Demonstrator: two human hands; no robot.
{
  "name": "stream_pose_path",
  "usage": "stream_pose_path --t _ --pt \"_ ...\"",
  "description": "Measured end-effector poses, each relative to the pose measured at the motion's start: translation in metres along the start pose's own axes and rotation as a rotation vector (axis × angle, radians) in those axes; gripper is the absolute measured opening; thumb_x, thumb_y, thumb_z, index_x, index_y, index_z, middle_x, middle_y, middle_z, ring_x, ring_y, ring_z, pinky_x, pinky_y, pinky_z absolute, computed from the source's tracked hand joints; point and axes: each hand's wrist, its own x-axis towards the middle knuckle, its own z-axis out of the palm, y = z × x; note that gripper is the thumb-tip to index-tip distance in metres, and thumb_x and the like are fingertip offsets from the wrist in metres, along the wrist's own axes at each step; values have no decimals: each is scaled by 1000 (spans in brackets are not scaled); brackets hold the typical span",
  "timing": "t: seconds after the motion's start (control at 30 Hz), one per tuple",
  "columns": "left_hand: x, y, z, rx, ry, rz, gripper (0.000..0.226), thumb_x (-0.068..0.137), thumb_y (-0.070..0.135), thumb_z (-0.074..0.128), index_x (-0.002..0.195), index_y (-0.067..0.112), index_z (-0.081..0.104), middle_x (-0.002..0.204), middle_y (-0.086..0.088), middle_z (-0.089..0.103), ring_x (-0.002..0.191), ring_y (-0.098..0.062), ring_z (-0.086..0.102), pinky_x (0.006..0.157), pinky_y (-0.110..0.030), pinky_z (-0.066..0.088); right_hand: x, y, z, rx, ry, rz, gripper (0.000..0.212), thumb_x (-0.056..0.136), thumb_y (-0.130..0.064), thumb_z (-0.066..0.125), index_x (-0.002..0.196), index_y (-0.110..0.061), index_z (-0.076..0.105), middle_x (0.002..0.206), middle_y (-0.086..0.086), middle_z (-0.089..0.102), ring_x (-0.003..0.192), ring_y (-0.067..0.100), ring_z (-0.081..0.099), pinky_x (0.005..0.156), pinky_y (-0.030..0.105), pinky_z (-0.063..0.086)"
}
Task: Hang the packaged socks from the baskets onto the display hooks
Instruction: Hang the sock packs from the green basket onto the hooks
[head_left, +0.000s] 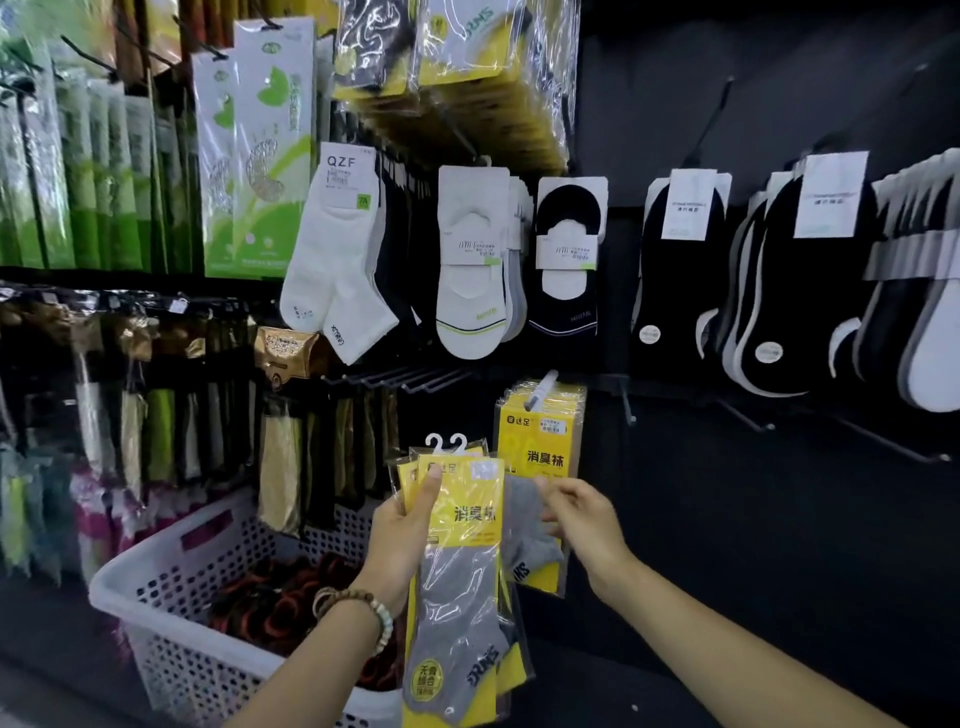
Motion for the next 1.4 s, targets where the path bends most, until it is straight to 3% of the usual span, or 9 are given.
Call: stream_pose_path --t 0.13,0.27,0.47,0.57,0.67,0.77,0.97,1.13,1.4 --pt "-15 10 18 -74 -70 -24 48 75 55 64 90 10 69 88 1 74 79 -14 70 76 -28 56 -22 -11 8 52 -123 -37 27 82 -28 71 103 -12 64 102 7 67 95 18 64 72 21 53" --pt "-23 16 27 -20 -29 -34 54 69 59 68 103 16 68 98 -2 73 93 -20 69 92 -42 52 -32 -15 6 89 -92 -73 22 82 -21 72 100 -9 67 96 5 73 90 17 69 71 22 57" --pt "-26 22 21 -14 -39 -20 44 94 52 40 79 19 64 74 8 69 64 -7 66 57 -15 44 -31 -11 -6 111 -48 -42 20 89 -19 65 100 -2 64 104 20 69 100 33 66 84 39 57" --pt "-22 26 10 102 49 50 39 94 54 38 68 24 36 67 14 33 59 -1 34 56 -16 26 -26 -10 -14 147 12 -19 18 95 -18 56 102 -3 63 101 13 72 92 24 69 75 31 58" --pt "-19 30 -6 174 100 163 49 92 53 39 60 18 25 52 9 25 53 -11 29 54 -24 23 -16 -10 -22 122 77 -45 20 96 -18 53 100 0 61 99 15 71 90 26 68 79 36 55" --pt "-17 34 -20 189 125 200 51 95 48 39 55 18 31 34 12 30 38 -4 33 47 -16 32 -5 -14 -23 118 128 -79 12 95 -19 55 93 -9 62 97 14 71 91 28 68 84 44 56" --pt "-11 33 -28 147 202 185 49 96 44 41 53 21 32 31 13 35 33 1 38 52 -18 35 27 -24 -5 62 177 -114 20 95 -23 56 102 -5 63 102 15 69 95 28 66 88 43 54" --pt "1 26 -30 147 162 149 48 91 53 41 63 15 32 50 9 37 53 -10 36 59 -19 33 54 -13 9 25 190 -83 32 95 -26 57 115 -2 60 102 7 65 96 22 62 84 37 54" --pt "11 10 -15 114 101 99 42 91 55 41 66 21 38 51 15 42 46 2 39 51 -13 34 66 10 5 52 361 36 22 83 -35 71 83 -15 60 86 1 65 82 17 61 71 28 48"
